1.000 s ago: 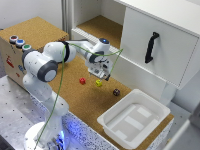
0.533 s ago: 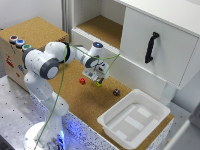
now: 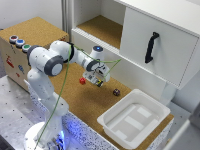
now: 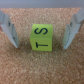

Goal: Pick up the yellow block

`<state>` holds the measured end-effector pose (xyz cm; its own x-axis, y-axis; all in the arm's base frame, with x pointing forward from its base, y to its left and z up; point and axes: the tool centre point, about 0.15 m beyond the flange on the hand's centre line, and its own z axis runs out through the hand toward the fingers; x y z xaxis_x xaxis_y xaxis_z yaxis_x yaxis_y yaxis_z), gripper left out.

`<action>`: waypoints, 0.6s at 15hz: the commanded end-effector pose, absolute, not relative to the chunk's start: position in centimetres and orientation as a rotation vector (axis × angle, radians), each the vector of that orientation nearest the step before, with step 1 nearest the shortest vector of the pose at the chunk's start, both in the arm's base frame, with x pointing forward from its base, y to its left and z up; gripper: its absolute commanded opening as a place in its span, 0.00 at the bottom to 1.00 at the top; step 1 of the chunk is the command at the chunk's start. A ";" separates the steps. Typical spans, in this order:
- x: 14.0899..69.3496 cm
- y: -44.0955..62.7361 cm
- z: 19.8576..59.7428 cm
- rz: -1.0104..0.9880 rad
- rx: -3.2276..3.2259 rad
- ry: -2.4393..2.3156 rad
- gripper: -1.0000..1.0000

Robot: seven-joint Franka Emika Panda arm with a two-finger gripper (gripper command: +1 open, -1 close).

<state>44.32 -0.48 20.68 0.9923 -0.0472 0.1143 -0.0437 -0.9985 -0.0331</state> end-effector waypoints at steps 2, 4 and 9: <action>44.9 -0.8 20.0 -0.137 -3.200 0.121 0.00; 44.8 -1.0 20.5 -0.156 -3.194 0.142 0.00; 45.3 -1.3 20.6 -0.161 -3.195 0.134 0.00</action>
